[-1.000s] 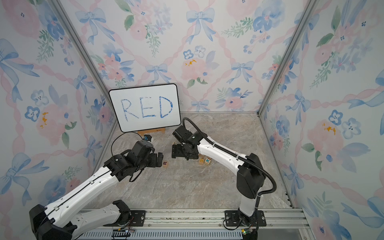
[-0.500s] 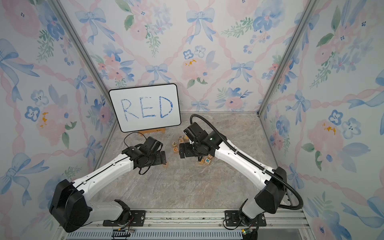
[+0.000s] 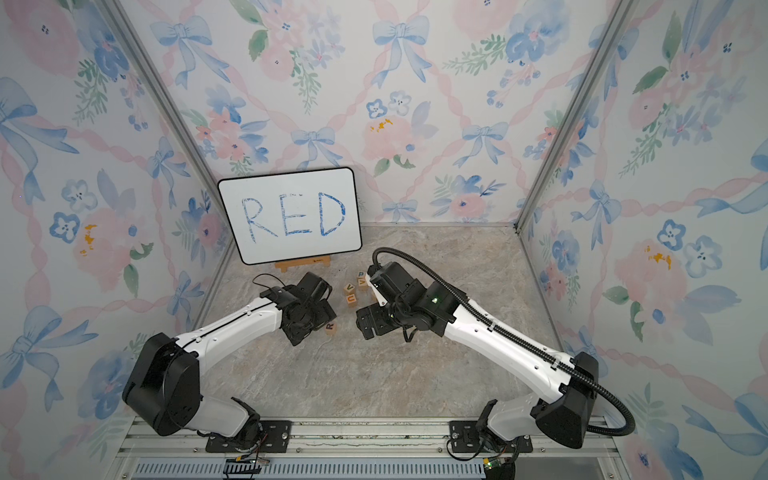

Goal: Assemble the uppercase word "red" with letter blocks
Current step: Adjust the letter block at the center of the board.

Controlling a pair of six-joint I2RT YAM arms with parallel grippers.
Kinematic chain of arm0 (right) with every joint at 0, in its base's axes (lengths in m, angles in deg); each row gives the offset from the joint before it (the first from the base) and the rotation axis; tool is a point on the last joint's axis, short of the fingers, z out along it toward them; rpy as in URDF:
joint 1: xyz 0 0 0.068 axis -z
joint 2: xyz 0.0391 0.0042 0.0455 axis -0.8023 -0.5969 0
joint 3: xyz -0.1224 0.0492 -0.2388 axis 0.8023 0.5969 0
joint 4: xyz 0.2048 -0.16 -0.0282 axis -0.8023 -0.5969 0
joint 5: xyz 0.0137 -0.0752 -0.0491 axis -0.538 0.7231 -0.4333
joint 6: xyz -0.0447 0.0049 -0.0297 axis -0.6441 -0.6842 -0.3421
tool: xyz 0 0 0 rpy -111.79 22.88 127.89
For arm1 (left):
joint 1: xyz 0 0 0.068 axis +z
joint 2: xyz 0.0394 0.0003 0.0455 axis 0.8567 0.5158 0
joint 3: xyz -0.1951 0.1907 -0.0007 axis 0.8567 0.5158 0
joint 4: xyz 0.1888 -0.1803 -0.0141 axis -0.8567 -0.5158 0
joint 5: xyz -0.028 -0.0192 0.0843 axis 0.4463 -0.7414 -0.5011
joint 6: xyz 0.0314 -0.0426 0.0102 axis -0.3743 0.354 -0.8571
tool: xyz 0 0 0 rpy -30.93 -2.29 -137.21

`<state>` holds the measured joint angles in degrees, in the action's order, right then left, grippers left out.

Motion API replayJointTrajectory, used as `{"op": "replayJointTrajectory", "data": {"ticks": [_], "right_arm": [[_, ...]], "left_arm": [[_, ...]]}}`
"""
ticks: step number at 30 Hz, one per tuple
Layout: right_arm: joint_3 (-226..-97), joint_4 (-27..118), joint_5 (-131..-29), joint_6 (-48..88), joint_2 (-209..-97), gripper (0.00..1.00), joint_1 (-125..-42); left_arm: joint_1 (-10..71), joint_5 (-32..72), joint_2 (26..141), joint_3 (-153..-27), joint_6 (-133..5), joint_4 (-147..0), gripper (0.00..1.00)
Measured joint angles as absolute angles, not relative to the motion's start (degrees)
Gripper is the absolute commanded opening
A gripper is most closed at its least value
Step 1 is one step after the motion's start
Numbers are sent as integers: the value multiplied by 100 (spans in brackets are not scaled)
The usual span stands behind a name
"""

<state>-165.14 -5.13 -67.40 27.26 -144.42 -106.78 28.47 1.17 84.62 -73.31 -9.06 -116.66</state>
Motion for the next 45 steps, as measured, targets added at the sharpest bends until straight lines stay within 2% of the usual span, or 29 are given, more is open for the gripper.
{"op": "replayJointTrajectory", "data": {"ticks": [10, 14, 17, 22, 25, 34, 45], "right_arm": [[-16176, -253, -6705, 2681, -14248, 97, -10665], [-16005, -180, -6705, 2698, -14088, 97, -10656], [-15964, -156, -6705, 2705, -14025, 97, -10621], [-15955, -115, -6705, 2722, -14007, 97, -10558], [-15944, -113, -6703, 2724, -13998, 97, -10503], [-15839, -100, -6699, 2764, -13907, 97, -10429], [-15712, -104, -6631, 2788, -13741, 97, -10330]], "left_arm": [[3022, 1077, 9079, -7350, 693, -11306, 96], [3120, 1256, 9109, -7350, 1161, -11188, 90], [3203, 1300, 9124, -7350, 1373, -11120, 81], [3243, 1405, 9402, -7361, 1463, -11059, 75], [3243, 1448, 9581, -7372, 1467, -11050, 75], [3271, 1490, 9776, -7597, 1500, -10950, 57], [3276, 1488, 9929, -7661, 1452, -10912, 46]]}}
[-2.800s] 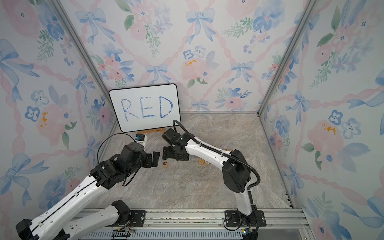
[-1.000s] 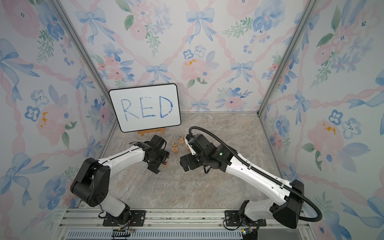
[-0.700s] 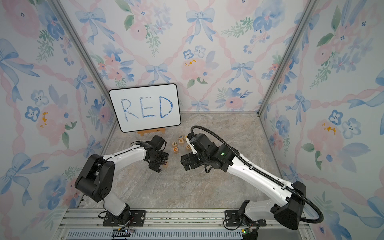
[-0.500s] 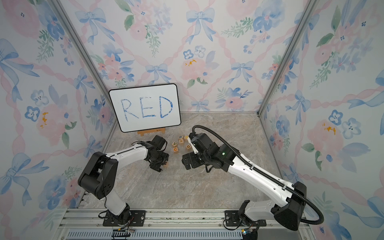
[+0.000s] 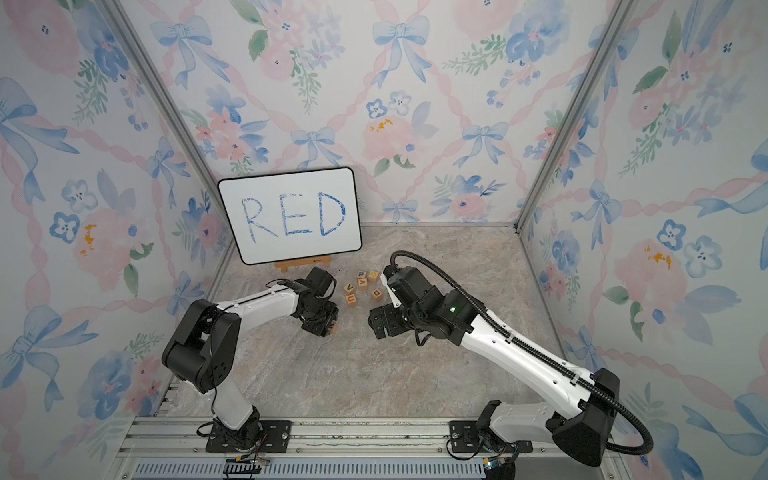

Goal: Assemble the uppercase word "red" with letter blocks
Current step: Adjust the letter block at the center of the board.

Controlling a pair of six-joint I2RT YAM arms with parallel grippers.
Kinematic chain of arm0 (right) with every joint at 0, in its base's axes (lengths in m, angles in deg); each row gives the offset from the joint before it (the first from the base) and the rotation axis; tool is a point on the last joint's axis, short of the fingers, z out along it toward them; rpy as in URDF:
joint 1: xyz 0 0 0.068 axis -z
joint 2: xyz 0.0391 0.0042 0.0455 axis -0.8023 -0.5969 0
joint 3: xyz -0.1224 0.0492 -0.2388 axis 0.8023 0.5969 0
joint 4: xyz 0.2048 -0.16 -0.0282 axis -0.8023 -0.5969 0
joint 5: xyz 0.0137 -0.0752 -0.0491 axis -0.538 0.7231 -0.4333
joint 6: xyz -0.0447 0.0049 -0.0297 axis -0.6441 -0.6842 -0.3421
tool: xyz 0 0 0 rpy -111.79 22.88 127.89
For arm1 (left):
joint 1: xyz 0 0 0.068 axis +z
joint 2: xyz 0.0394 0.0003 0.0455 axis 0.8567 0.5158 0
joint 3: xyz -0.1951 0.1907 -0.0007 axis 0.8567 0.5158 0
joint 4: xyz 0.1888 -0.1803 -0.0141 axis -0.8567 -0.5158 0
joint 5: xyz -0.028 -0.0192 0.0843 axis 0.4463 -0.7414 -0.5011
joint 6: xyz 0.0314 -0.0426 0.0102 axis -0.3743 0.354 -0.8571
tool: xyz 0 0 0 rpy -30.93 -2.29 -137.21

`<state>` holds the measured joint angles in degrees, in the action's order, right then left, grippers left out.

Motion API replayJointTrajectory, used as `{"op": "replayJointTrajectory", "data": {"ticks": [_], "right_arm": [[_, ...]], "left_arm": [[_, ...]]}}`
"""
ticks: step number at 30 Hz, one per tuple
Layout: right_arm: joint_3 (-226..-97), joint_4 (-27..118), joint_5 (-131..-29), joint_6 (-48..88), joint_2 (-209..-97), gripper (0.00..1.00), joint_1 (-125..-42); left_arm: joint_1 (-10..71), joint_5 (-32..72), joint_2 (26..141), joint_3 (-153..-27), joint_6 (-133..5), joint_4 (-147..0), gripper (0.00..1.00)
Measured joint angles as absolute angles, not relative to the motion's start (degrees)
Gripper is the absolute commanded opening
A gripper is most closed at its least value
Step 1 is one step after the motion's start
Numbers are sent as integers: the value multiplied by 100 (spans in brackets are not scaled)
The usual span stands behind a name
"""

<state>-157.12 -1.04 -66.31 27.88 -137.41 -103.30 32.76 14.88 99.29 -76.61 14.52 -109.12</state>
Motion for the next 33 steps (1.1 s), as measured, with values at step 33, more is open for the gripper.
{"op": "replayJointTrajectory", "data": {"ticks": [33], "right_arm": [[-15572, 307, -6707, 2777, -14007, 97, -10374]], "left_arm": [[3219, 377, 11175, -9577, -3258, -12552, 39]]}}
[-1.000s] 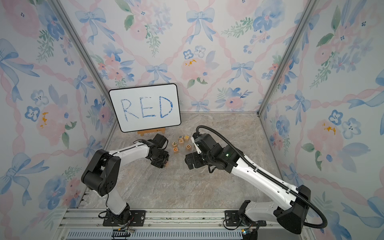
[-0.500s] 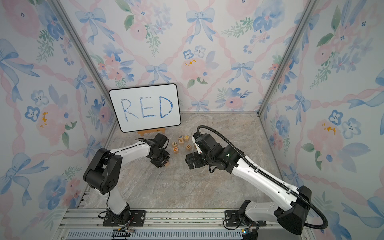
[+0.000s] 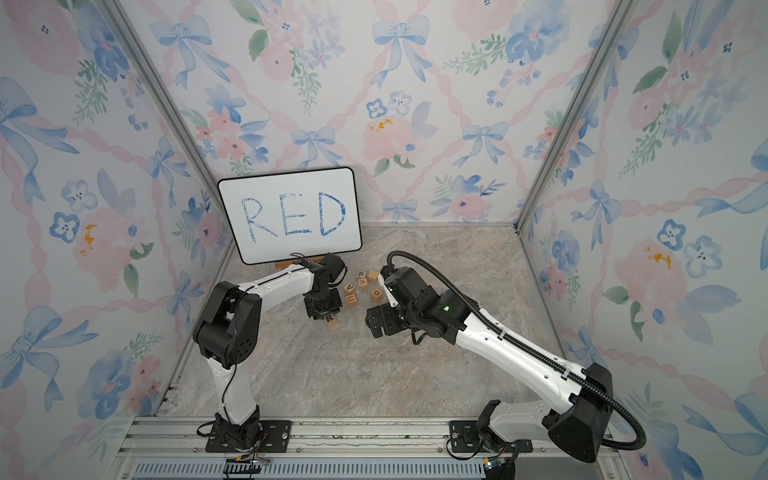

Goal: Assemble the uppercase word "red" with letter blocks
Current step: Adjust the letter block at the center of the board, then pick up the letter block from the center of the board.

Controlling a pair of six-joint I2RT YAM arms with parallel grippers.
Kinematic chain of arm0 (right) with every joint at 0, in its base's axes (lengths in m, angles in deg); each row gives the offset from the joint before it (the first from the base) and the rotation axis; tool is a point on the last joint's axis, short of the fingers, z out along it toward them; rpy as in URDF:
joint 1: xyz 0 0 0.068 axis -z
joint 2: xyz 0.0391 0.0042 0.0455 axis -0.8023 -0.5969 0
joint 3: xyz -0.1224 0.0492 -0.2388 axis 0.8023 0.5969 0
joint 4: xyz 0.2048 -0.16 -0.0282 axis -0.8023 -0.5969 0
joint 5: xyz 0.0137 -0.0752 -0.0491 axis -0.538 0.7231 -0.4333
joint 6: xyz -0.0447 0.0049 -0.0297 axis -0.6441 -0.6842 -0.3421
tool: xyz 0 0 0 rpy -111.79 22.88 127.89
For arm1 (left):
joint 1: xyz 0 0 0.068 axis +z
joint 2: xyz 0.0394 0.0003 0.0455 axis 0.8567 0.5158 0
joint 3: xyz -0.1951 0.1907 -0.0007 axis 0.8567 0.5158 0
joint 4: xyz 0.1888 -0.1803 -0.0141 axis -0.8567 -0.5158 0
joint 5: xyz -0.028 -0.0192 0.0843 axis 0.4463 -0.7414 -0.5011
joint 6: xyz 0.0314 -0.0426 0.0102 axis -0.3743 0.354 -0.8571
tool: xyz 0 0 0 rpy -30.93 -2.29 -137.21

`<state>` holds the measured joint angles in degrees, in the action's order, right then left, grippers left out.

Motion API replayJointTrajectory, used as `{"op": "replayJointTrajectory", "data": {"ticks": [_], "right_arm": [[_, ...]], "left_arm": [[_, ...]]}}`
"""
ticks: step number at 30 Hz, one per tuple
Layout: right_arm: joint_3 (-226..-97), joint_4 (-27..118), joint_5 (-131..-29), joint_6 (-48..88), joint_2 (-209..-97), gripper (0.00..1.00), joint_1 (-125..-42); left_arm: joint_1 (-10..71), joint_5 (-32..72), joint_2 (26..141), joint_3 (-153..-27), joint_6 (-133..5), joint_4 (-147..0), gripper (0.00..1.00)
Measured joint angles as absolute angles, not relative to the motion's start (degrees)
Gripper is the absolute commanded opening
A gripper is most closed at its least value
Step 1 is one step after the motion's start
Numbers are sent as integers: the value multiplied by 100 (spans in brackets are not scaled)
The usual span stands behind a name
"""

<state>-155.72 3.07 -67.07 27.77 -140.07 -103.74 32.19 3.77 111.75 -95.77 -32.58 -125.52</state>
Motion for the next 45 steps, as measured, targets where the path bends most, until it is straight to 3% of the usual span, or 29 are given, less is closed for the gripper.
{"op": "replayJointTrajectory", "data": {"ticks": [3, 6, 8, 10, 12, 14, 16, 20, 28, 35, 42, 45], "right_arm": [[-15572, 460, -6720, 2779, -14193, 97, -10455], [-15570, 556, -6736, 2779, -14318, 97, -10518], [-15570, 609, -6749, 2779, -14357, 97, -10534], [-15570, 650, -6751, 2779, -14377, 97, -10534], [-15570, 674, -6751, 2777, -14377, 97, -10534], [-15570, 687, -6751, 2775, -14377, 97, -10534], [-15561, 694, -6749, 2757, -14377, 97, -10534], [-15454, 720, -6747, 2761, -14377, 97, -10534], [-15185, 764, -6738, 2853, -14361, 97, -10544], [-15183, 775, -6705, 2873, -14298, 97, -10601], [-15183, 772, -6701, 2893, -14298, 97, -10601], [-15183, 772, -6696, 2893, -14298, 97, -10601]], "left_arm": [[3223, 111, 11183, -9582, -3632, -12796, 39], [3238, 14, 11183, -9582, -3870, -12941, 47], [3236, -20, 11183, -9580, -3958, -12989, 64], [3230, -42, 11183, -9580, -3973, -13015, 71], [3225, -58, 11183, -9580, -3980, -13041, 92], [3225, -49, 11175, -9580, -3903, -13057, 95], [3225, 6, 11133, -9562, -3792, -13057, 93], [3232, 272, 10842, -9245, -3324, -12928, 69], [3376, 814, 10174, -8609, -2196, -12549, 74], [3612, 1322, 10049, -7899, -1615, -11800, 68], [3656, 1446, 10047, -7890, -1424, -11424, 52], [3656, 1444, 10047, -7890, -1444, -11387, 40]]}}
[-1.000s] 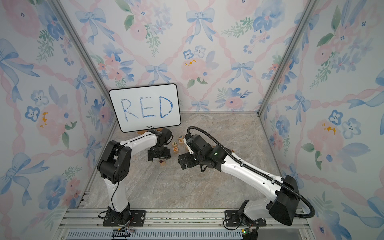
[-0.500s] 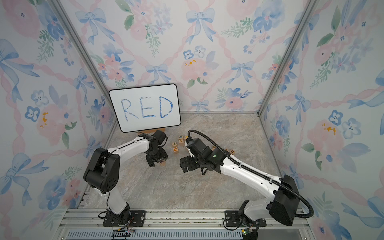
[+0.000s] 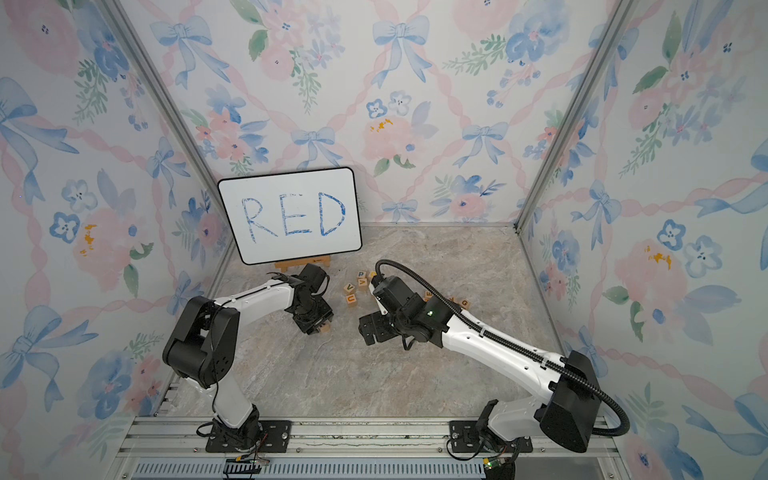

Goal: Assemble the uppercase word "red" with letter blocks
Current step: Pick up the letter block from the center of the board.

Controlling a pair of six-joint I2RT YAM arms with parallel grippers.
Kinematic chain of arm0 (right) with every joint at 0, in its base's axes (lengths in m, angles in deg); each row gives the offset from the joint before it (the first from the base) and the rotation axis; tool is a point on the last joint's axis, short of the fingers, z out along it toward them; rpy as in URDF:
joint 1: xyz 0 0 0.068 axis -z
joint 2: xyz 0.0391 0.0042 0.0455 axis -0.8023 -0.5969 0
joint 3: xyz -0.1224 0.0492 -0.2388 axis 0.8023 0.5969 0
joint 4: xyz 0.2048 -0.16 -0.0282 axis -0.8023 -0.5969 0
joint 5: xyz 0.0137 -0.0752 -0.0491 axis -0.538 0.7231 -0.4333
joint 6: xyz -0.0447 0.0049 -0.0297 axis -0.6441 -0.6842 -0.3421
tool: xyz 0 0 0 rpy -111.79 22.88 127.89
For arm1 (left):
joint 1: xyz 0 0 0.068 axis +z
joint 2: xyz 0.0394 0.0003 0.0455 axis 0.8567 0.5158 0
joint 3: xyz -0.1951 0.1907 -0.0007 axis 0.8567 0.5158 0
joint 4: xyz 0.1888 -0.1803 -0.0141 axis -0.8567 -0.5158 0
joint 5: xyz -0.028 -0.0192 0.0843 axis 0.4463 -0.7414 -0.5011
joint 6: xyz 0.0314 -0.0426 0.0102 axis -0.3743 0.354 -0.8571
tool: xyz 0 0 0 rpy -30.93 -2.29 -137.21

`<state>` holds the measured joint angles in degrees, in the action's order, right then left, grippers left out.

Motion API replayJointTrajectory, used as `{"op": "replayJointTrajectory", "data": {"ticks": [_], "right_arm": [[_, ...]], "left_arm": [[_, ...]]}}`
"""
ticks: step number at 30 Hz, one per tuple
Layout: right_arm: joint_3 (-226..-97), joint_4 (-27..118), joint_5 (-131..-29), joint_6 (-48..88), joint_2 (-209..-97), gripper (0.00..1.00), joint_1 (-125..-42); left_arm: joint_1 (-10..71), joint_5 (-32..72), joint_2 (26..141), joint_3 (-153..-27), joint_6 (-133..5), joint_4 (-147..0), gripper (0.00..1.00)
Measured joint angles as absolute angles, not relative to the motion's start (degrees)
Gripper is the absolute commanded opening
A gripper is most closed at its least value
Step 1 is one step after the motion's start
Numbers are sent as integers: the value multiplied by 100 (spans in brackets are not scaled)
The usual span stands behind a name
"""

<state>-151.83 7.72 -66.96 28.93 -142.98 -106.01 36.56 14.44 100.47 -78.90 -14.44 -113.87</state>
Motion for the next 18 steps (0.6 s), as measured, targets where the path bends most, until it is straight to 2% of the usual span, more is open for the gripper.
{"op": "replayJointTrajectory", "data": {"ticks": [1, 3, 4, 12, 18], "right_arm": [[-15183, 775, -6683, 2893, -14298, 97, -10601], [-15183, 775, -6683, 2893, -14298, 97, -10603], [-15188, 772, -6683, 2893, -14298, 97, -10603], [-15428, 746, -6688, 2838, -14328, 97, -10735], [-15555, 720, -6690, 2753, -14468, 97, -10855]], "left_arm": [[3656, 1442, 10047, -7890, -1455, -11378, 38], [3656, 1442, 10047, -7890, -1505, -11369, 27], [3656, 1444, 10042, -7888, -1532, -11367, 26], [3632, 1295, 10093, -8002, -2220, -11474, 25], [3442, 677, 10615, -8793, -3304, -12106, 25]]}}
